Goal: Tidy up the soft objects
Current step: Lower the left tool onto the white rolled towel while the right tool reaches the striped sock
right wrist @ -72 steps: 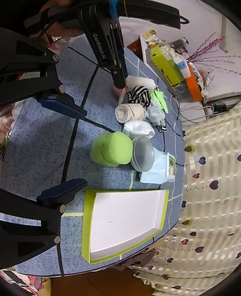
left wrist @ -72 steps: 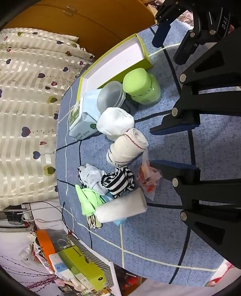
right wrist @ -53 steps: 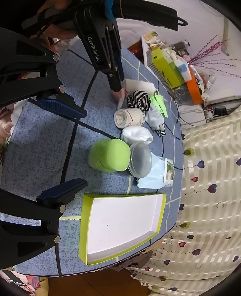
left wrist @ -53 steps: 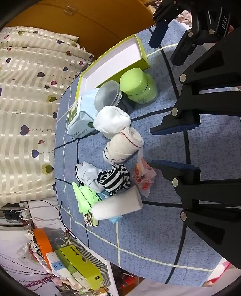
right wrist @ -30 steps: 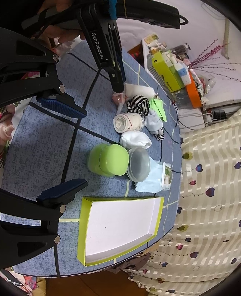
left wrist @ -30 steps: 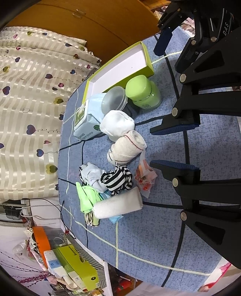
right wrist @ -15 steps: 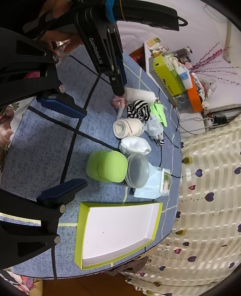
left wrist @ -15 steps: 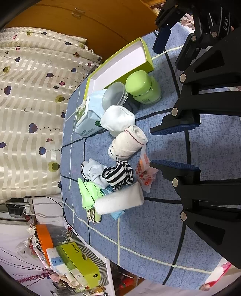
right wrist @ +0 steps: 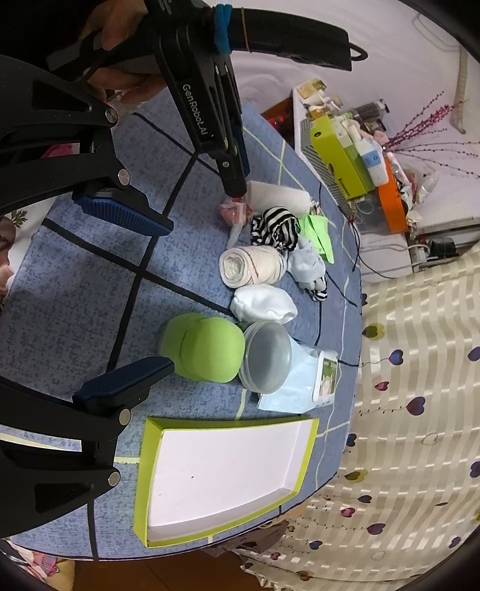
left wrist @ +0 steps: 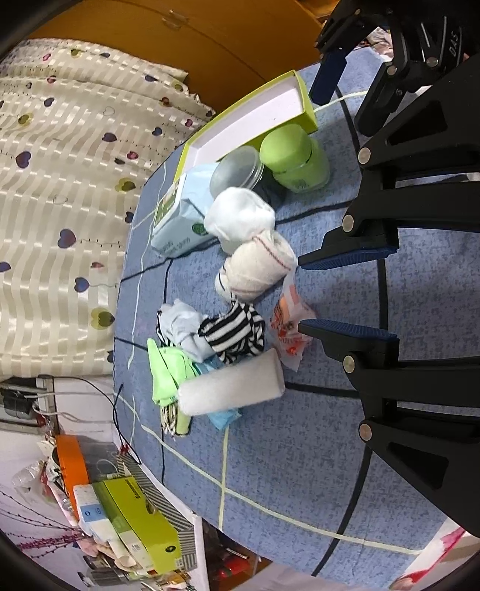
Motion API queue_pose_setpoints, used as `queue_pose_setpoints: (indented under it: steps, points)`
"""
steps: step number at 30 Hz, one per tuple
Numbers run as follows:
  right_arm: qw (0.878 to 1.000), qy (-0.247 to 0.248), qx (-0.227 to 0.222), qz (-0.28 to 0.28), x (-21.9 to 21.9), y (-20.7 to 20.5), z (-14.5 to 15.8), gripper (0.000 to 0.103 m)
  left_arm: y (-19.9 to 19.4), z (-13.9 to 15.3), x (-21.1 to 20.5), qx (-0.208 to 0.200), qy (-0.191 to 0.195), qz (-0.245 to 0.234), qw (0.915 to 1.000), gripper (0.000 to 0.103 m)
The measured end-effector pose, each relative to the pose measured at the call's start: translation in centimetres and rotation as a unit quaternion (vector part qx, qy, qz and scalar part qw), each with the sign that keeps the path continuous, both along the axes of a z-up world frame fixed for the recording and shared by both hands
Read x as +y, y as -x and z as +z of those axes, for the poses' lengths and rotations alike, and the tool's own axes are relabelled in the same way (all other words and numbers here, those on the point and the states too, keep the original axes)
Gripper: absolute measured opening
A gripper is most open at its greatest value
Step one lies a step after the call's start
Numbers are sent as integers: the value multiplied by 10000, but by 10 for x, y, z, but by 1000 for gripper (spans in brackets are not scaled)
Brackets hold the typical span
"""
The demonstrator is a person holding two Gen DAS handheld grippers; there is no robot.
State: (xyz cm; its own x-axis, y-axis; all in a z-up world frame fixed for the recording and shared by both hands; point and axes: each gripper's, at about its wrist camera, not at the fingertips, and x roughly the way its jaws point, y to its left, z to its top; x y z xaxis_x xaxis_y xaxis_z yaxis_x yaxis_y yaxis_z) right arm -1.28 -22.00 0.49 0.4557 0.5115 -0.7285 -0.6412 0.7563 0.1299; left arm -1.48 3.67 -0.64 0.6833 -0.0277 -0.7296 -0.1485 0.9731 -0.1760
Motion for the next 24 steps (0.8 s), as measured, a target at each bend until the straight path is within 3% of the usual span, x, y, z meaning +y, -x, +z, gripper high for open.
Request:
queue_pose_setpoints:
  steps: [24]
  points:
    - [9995,-27,-111,303,22,-7,9,68,-7,-7,38,31,244,443,9987,29]
